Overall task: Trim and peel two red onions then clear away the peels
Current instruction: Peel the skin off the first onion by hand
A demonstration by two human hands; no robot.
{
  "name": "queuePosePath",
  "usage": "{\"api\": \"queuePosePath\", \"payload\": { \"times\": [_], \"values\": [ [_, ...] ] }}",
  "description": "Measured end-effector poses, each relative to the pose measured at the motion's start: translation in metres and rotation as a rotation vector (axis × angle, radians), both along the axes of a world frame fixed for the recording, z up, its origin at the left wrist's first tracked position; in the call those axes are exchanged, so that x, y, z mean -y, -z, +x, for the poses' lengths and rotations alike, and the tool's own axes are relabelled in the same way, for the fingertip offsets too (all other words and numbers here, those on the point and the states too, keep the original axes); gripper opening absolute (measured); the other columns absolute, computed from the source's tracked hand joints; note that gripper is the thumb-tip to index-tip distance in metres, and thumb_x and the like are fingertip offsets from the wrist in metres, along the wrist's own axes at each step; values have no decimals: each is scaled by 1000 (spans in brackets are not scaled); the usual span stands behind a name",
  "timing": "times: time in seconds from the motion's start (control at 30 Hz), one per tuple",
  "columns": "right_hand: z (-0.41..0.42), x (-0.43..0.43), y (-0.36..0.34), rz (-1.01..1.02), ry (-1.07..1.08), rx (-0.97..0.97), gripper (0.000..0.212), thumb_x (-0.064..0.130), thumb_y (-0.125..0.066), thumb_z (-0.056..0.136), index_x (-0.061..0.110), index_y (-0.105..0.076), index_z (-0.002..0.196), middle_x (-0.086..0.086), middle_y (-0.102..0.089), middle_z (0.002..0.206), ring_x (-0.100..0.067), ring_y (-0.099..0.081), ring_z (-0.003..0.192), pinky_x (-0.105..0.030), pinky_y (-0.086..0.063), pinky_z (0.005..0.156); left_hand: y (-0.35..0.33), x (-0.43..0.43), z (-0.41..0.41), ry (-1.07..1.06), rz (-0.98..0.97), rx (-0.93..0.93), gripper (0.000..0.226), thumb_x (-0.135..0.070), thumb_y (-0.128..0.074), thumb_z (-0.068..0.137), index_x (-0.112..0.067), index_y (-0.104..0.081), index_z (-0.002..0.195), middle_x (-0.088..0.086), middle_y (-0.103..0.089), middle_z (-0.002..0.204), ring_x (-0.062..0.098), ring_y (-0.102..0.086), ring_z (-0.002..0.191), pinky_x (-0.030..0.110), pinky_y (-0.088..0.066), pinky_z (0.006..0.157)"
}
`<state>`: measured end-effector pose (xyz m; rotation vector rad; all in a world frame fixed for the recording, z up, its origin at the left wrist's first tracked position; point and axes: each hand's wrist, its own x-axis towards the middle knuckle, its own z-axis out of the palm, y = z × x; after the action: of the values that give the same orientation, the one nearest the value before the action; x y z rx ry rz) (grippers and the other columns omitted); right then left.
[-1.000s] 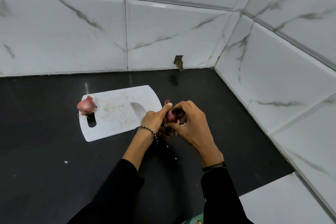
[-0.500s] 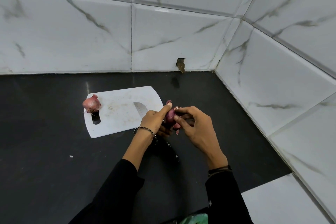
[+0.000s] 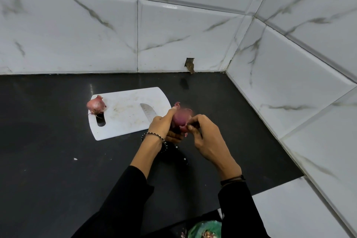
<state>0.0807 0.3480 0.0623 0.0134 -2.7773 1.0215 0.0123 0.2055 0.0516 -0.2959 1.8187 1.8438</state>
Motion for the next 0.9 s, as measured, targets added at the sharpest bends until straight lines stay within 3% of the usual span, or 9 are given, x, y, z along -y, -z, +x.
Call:
{"api": "queuePosePath", "payload": {
  "times": [0.13,0.33,0.47,0.53,0.73,0.9],
  "values": [
    [5,-6,-2,-85,61,-5,6,10,-57,100,14,-59,104,3,-65,95,-5,-62,87,-13,-49,74,-1,-4,-1,20,60,77,60,-60,-49,94,-2,-64,99,19,-74,72,30,-71,61,39,-61,66],
    [2,-13,1,-220,141,3,8,14,-63,97,17,-64,104,5,-70,95,-7,-68,87,-27,-59,80,-2,-16,0,-17,140,163,57,-63,-55,90,-10,-65,107,21,-75,89,33,-73,77,37,-60,63],
    [-11,-19,-1,-315,185,31,11,15,-67,95,20,-65,104,8,-69,98,-7,-69,92,-32,-60,84,-4,-17,-1,-61,94,163,44,-55,-53,94,-12,-61,92,15,-70,75,26,-67,67,39,-58,74],
    [-17,-21,-2,-349,195,33,12,14,-68,94,21,-66,104,7,-71,97,-6,-69,92,-30,-60,84,-5,-16,-5,-103,98,168,38,-50,-54,95,-13,-58,88,13,-67,75,24,-64,66,39,-57,75],
    [-36,-33,-3,-368,229,59,13,9,-68,92,19,-68,101,8,-71,96,-2,-68,91,-14,-54,76,3,-16,-12,-203,172,237,31,-38,-54,98,-8,-56,94,16,-63,77,21,-58,58,28,-53,47],
    [-44,-38,3,-372,295,70,14,7,-66,92,17,-70,100,7,-70,94,0,-67,86,-7,-50,66,12,-19,-11,-248,215,322,31,-36,-58,97,-6,-55,94,18,-63,77,23,-59,60,31,-54,49]
  ]
}}
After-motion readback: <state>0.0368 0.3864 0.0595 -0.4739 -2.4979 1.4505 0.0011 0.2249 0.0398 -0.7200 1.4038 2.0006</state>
